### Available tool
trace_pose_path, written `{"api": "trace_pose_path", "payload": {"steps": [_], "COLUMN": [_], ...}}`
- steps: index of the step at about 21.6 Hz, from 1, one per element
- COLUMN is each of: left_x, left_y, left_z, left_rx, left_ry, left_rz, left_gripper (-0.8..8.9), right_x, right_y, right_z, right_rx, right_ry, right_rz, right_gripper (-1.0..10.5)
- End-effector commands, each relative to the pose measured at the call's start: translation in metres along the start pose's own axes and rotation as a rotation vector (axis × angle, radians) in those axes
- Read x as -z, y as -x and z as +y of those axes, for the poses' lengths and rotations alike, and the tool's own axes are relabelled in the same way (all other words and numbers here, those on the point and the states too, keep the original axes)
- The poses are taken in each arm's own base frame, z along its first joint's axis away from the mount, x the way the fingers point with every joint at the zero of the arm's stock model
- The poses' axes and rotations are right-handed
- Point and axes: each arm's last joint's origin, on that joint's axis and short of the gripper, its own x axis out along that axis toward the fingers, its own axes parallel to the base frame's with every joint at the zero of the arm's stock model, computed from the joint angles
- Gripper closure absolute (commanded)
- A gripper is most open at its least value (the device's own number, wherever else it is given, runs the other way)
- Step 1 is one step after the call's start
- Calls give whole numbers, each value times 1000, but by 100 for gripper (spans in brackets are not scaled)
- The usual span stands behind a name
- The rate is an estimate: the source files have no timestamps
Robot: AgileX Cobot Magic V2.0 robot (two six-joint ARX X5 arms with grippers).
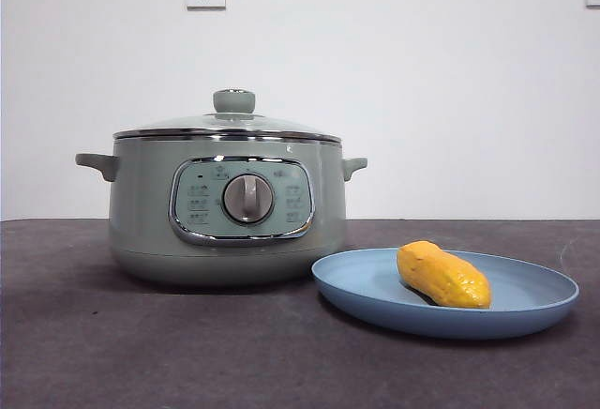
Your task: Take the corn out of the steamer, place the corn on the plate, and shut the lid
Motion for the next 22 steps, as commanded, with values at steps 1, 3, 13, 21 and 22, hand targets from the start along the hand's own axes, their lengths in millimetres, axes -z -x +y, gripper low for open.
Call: {"api": "trace_pose_path", "payload": {"steps": [1,3,13,21,22], "left_x": [12,19,35,34,34], "left_y": [12,22,33,33,33], "left_z": [-7,-11,-16,-16,-16], "left_rx": [39,53,60,54,54], "left_ry": [39,52,95,91,91], "left_rz": [53,85,202,195,195], "left_gripper": [249,252,772,818,818], "right_x": [5,8,13,13,13], "right_y": [-2,-2,-1,-1,-1], "right_z": [0,-1,1,0,0], "right_rx": [-27,-37,-102,-94,-94], "right_ry": [18,15,0,-2,-1], "right_rz": [49,81,145,144,143], "right_gripper": [289,290,879,946,946]}}
